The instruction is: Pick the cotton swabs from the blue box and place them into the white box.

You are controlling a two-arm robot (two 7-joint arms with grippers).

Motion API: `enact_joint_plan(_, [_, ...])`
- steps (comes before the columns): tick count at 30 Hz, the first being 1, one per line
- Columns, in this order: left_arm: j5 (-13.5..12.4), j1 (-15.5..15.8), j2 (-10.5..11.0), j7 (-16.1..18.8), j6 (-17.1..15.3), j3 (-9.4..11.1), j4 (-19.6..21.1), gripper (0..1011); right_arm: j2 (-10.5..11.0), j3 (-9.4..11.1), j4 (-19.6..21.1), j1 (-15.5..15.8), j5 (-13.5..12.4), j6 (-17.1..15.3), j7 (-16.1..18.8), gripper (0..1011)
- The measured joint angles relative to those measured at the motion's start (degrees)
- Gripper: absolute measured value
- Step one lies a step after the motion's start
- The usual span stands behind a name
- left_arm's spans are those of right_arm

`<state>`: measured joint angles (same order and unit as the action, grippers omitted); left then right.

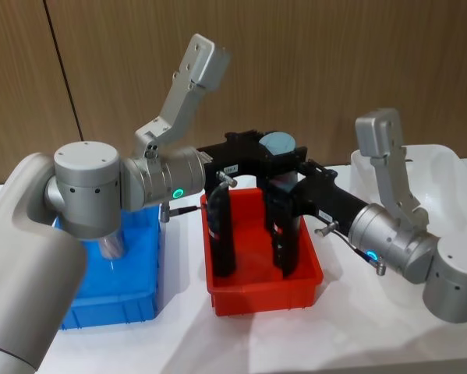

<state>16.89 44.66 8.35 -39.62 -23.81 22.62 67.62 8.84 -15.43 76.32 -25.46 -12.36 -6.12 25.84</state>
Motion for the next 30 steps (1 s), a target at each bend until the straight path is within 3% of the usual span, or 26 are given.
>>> enact_joint_plan(8, [-0.03,0.00,0.00,0.09,0.05,-0.08,0.00,673,-0.25,-0.05,-1.08,-0.85,-0.64,0.14,0.85,669])
enact_joint_plan(20, [0.01,-0.01,0.00,-0.04,-0.02,0.01,0.00,987,-0.33,-0.06,-1.54,-1.48,-1.42,0.52,1.16,668])
enact_joint_plan(30, [0.01,0.00,0.00,-0.04,-0.02,0.00,0.00,1004,-0.19,-0.09,-1.53,-1.50,-1.96,0.76,1.24,668])
